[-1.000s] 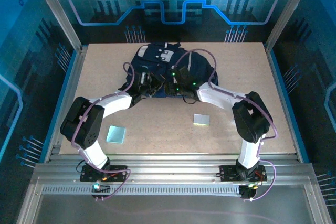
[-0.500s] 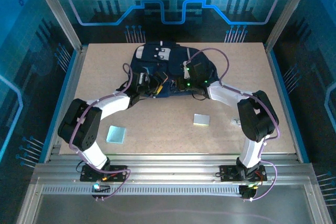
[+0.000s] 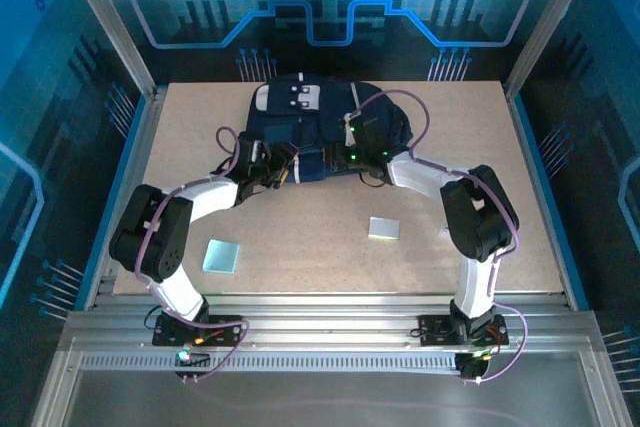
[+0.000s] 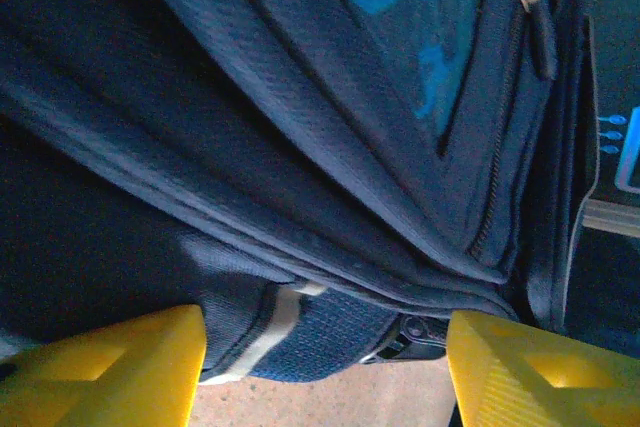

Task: Pack the student bag

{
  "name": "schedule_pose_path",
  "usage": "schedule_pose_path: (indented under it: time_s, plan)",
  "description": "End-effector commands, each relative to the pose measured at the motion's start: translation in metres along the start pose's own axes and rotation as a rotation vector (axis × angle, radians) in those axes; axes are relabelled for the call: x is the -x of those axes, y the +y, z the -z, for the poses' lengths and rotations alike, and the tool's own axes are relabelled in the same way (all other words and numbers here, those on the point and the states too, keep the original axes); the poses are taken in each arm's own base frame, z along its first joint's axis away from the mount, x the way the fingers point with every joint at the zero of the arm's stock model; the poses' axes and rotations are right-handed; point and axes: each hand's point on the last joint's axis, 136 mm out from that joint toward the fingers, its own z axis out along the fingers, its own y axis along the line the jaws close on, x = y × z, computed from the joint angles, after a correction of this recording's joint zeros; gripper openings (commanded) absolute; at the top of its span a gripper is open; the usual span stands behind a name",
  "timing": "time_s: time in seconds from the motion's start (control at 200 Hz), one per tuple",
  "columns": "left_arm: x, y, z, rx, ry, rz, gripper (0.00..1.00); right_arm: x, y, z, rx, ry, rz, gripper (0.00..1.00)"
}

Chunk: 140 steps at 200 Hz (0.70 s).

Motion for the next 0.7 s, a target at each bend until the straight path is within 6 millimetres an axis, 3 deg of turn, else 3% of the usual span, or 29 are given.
schedule_pose_path:
  time_s: [0.0,0.115,0.315,0.51,0.59,0.695]
  plan:
    - [0.009,-0.01,-0.009,-0.011,-0.021,-0.025,0.6,0.022,0.021,-0.006,0.048,-0.081,0.022,0.52]
    - [0.005,-0.004,-0.018,-0.011,0.009,-0.009,0.52,0.017,0.027,-0.021,0.04,-0.065,0.033,0.54]
    - [-0.002,0.011,-0.019,0.007,0.03,0.014,0.53,0.015,0.029,-0.026,0.011,-0.046,0.035,0.54]
    - [-0.006,0.011,-0.02,-0.002,0.05,0.022,0.54,0.021,0.025,-0.033,-0.071,-0.042,0.022,0.58]
    - [-0.008,0.011,-0.019,-0.014,0.06,0.032,0.54,0.02,0.02,-0.043,-0.152,-0.03,0.024,0.54]
    - [-0.01,0.011,-0.017,-0.021,0.063,0.038,0.54,0.017,0.004,-0.053,-0.296,-0.013,0.023,0.4]
